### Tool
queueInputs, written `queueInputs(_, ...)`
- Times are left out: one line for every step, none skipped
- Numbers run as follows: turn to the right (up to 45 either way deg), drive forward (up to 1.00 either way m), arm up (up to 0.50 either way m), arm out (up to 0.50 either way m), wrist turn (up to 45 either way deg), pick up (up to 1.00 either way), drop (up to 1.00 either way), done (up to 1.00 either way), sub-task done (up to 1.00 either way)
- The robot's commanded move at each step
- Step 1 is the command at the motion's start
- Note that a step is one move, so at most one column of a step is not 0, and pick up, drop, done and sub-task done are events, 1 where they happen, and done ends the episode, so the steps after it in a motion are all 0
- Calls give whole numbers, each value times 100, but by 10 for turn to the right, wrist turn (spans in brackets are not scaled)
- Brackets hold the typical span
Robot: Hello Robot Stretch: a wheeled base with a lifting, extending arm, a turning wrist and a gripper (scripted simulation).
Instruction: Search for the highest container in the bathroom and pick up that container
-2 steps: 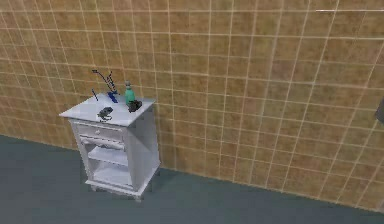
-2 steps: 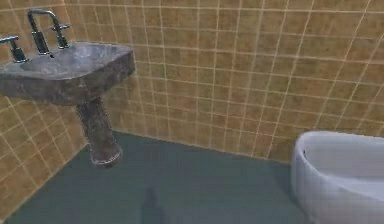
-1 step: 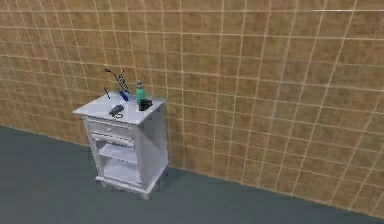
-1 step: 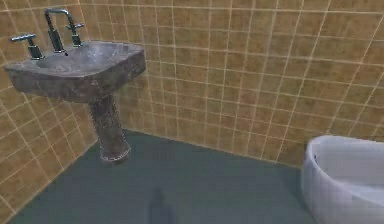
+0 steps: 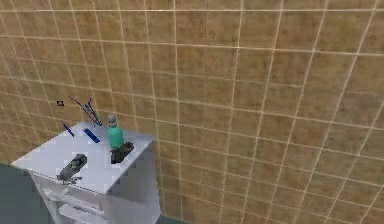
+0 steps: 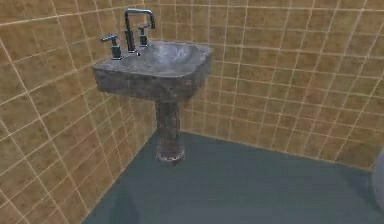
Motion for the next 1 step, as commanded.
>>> queueInputs(300, 0, 0, 0, 0, 0, 0, 0, 0)
